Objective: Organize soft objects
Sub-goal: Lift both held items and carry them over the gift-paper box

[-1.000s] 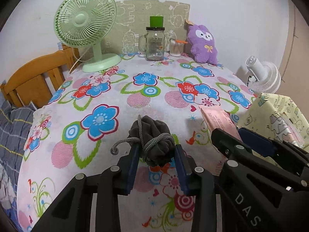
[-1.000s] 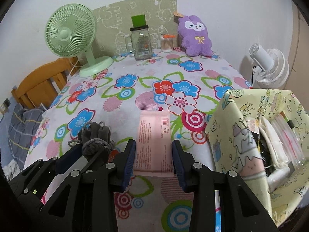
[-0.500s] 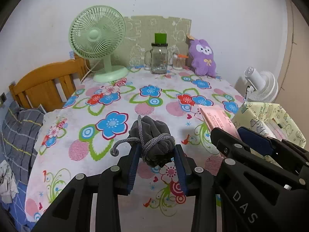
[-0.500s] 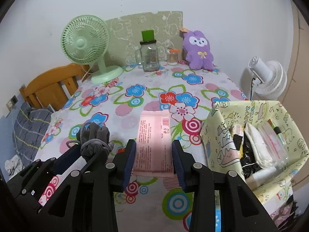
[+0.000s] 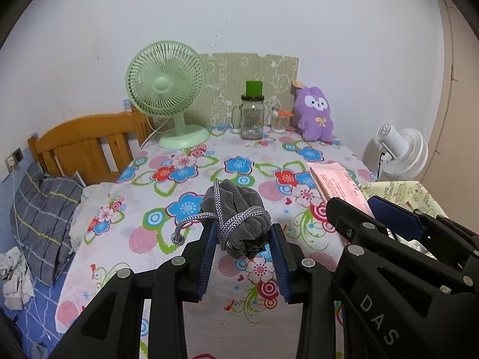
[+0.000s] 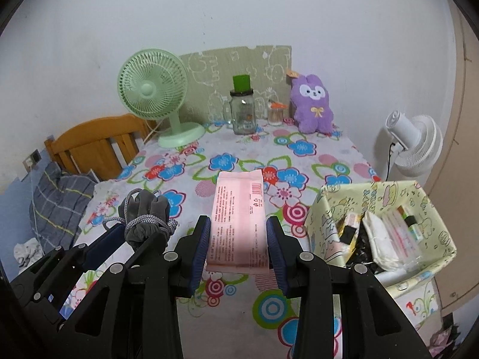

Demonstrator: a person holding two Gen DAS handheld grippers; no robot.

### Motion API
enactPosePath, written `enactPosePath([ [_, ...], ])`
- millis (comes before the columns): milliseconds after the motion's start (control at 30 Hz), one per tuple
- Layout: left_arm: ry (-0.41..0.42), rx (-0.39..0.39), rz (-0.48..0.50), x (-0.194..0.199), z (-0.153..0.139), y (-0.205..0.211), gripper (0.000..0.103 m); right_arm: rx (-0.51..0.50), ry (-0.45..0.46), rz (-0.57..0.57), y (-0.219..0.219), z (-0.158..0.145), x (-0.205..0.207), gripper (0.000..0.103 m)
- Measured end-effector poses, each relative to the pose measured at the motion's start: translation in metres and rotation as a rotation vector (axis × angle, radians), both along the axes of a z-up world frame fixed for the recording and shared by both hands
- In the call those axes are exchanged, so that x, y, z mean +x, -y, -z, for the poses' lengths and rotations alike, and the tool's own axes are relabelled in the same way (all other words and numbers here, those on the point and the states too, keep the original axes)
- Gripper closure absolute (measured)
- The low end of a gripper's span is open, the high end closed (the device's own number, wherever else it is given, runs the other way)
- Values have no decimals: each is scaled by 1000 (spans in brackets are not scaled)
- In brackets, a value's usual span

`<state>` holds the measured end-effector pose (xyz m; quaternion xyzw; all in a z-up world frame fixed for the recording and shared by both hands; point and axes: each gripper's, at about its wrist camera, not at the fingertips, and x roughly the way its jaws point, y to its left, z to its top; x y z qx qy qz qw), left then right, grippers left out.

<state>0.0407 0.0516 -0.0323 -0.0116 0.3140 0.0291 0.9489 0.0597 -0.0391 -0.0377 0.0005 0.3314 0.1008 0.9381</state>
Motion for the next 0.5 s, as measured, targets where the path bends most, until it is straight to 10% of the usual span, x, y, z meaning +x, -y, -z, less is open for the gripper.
enactPosePath([
  [500, 63, -1, 33, -4, -28, 30, 67, -9, 64, 19, 31, -35, -10, 61],
])
